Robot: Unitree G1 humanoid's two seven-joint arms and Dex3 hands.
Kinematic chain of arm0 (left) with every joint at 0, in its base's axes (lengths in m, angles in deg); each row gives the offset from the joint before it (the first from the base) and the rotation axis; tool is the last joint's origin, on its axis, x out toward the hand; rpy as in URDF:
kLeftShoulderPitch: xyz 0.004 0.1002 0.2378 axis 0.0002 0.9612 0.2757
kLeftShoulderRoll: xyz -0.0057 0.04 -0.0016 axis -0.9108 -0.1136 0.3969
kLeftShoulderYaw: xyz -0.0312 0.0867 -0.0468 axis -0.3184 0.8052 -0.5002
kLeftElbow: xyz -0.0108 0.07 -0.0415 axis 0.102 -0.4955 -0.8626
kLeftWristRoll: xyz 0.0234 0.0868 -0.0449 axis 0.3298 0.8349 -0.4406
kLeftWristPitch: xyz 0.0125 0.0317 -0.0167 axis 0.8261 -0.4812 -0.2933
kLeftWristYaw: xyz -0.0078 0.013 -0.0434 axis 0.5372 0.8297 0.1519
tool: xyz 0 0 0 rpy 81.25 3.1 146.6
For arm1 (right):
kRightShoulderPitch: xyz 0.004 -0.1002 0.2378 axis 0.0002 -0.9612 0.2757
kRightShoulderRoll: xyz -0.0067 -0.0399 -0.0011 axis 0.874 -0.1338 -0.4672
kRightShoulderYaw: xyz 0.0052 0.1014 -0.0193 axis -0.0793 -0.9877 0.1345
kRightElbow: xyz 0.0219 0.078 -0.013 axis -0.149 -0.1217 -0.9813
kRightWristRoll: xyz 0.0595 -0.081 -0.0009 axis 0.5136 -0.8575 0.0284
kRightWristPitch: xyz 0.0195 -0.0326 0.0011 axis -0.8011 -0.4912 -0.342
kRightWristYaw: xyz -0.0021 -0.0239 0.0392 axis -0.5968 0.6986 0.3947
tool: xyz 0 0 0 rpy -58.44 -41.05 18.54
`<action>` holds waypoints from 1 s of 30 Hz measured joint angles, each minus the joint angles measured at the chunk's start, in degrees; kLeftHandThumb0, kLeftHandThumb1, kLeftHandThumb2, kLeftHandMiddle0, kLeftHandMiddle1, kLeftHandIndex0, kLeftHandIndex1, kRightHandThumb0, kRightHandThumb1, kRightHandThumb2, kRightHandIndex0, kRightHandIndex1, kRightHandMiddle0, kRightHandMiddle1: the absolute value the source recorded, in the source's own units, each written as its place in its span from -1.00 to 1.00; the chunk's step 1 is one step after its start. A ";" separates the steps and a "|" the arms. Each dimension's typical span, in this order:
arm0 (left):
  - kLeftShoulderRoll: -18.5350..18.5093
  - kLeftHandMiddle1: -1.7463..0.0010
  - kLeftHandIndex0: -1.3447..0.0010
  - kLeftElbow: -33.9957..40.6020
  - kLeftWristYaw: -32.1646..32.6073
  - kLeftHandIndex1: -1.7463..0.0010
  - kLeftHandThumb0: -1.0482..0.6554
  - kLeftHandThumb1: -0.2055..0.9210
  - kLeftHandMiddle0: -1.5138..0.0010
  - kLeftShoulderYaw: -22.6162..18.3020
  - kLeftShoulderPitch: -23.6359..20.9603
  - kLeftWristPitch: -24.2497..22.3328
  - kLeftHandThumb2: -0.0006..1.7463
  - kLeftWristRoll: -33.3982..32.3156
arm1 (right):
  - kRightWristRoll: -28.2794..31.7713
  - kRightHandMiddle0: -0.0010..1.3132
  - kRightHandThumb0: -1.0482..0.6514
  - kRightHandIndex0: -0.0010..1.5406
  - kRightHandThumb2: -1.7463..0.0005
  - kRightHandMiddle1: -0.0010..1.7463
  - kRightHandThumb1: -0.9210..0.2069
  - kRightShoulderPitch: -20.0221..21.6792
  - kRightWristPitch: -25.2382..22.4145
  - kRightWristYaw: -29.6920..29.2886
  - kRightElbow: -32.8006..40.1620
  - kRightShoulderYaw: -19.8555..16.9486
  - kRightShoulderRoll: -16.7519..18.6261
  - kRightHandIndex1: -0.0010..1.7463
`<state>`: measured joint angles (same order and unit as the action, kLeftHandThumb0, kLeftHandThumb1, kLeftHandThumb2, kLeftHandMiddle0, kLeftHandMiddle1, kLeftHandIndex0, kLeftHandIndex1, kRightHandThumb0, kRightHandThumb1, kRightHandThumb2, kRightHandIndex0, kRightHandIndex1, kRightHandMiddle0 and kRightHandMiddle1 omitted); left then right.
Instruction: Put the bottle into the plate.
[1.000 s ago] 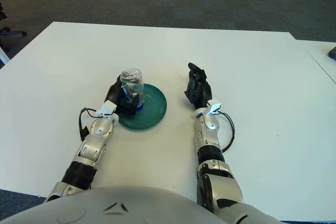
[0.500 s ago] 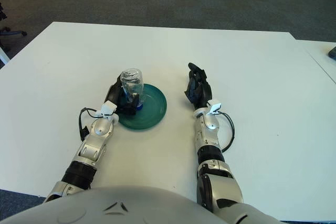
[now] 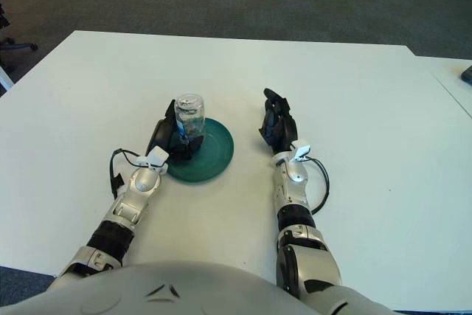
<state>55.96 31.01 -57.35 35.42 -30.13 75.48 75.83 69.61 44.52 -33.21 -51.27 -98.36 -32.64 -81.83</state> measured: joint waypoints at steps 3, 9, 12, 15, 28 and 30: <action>-0.38 0.47 1.00 -0.38 0.94 -0.01 -0.98 0.99 0.71 0.22 0.02 0.18 -0.74 1.04 | 0.05 -1.00 -0.67 -0.53 0.07 -0.23 -1.00 0.06 0.35 0.37 -0.20 -0.16 0.02 -0.98; -0.71 0.70 1.00 -0.59 2.58 0.16 -1.00 1.00 0.75 0.59 0.01 -0.17 -0.69 3.20 | 0.10 -1.00 -0.68 -0.54 0.06 -0.23 -1.00 0.27 0.65 1.15 -0.72 -0.55 0.04 -0.98; -0.69 0.77 1.00 -0.81 3.10 0.23 -1.00 1.00 0.79 0.78 0.00 -0.54 -0.69 4.11 | 0.12 -1.00 -0.68 -0.54 0.06 -0.22 -1.00 0.38 0.64 1.24 -0.88 -0.85 0.04 -0.98; -0.64 0.81 1.00 -0.85 3.42 0.28 -1.00 1.00 0.82 0.97 0.01 -1.00 -0.69 4.51 | 0.11 -1.00 -0.68 -0.54 0.06 -0.22 -1.00 0.58 0.46 1.27 -1.16 -1.07 0.04 -0.98; -0.30 0.90 1.00 -0.84 4.68 0.45 -1.00 1.00 0.85 1.71 -0.09 -2.01 -0.71 5.17 | 0.11 -1.00 -0.69 -0.54 0.05 -0.24 -1.00 1.61 0.50 1.56 -2.84 -1.62 -0.03 -0.99; -0.29 0.90 1.00 -0.84 4.75 0.46 -1.00 1.00 0.85 1.78 -0.10 -2.06 -0.71 5.17 | 0.11 -1.00 -0.69 -0.54 0.05 -0.24 -1.00 1.71 0.53 1.78 -3.01 -1.70 -0.06 -0.99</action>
<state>55.66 30.17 -52.60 37.20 -30.23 73.42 80.99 69.72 46.23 -32.68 -49.48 -101.37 -34.34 -81.89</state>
